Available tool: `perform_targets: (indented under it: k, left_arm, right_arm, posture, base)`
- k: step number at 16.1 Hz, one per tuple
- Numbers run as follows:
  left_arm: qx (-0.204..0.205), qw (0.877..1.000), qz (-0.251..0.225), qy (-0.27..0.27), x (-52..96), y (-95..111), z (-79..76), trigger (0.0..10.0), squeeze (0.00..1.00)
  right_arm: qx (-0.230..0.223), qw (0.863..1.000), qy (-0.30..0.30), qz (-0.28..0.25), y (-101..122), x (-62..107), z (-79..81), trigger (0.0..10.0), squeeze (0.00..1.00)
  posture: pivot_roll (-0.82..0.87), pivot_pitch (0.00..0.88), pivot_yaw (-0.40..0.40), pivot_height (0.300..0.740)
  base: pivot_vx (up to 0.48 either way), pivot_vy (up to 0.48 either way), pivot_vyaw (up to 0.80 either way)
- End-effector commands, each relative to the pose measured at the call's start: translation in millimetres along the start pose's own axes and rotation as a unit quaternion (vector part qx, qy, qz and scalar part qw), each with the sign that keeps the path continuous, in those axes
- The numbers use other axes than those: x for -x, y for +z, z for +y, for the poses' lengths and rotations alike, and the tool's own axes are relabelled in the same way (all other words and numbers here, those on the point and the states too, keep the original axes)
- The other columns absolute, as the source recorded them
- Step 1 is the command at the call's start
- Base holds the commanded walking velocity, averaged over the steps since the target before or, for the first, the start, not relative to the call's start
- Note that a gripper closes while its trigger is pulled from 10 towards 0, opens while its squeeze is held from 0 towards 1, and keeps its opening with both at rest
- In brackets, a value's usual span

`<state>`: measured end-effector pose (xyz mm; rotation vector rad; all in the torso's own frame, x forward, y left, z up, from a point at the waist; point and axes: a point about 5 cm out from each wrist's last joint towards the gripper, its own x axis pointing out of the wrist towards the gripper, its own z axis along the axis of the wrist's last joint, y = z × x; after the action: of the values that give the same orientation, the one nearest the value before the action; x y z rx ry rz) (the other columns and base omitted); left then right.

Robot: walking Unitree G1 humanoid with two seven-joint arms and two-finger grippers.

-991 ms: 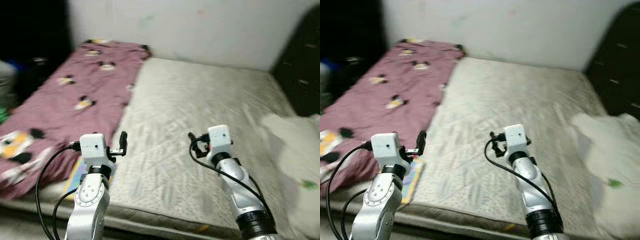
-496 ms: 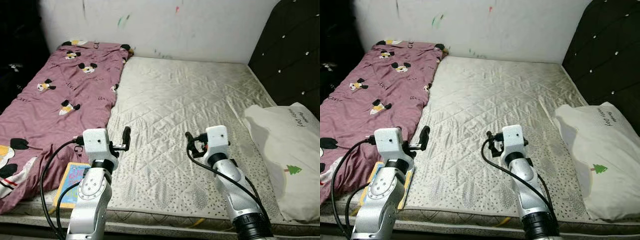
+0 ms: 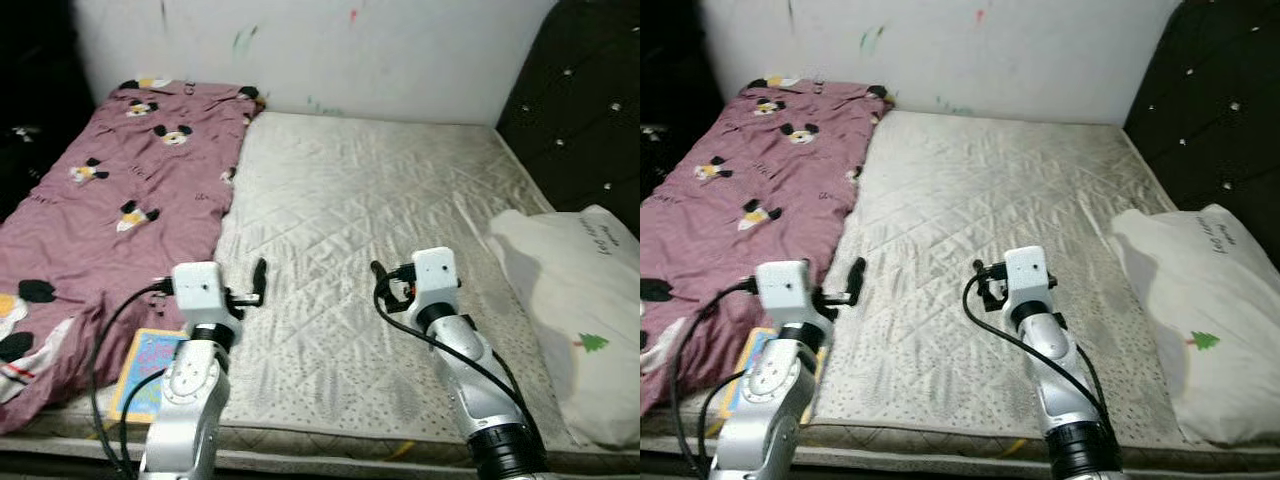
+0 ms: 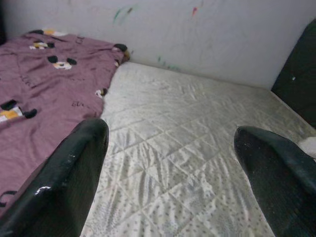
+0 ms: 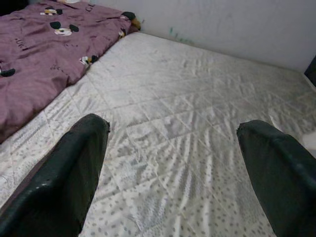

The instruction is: Clean up the room

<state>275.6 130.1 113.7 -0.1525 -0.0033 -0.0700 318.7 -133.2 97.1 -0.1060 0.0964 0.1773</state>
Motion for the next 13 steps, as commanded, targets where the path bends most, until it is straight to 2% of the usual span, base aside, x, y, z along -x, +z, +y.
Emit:
perform_targets:
  k: [1,7,13]
  left_arm:
    - [0.003,1.0,-0.006,0.003,0.9,3.4,2.8,10.0,0.0]
    - [0.002,1.0,-0.008,0.002,0.1,3.6,2.1,10.0,0.0]
    - [-0.001,1.0,-0.017,0.012,1.1,4.7,3.1,10.0,0.0]
  right_arm:
    - [-0.002,1.0,0.009,0.0,1.2,0.5,3.8,10.0,0.0]
    - [0.002,1.0,0.016,0.0,2.3,-1.2,4.5,10.0,0.0]
    - [0.005,1.0,0.023,0.005,-0.8,-0.6,6.9,10.0,0.0]
  posture:
    - [0.01,0.0,-0.035,0.74]
    - [0.01,0.0,-0.04,0.74]
    - [0.02,0.0,-0.044,0.74]
  base:
    - [0.0,0.337,0.0]
    - [0.0,0.333,0.0]
    - [0.0,0.0,0.0]
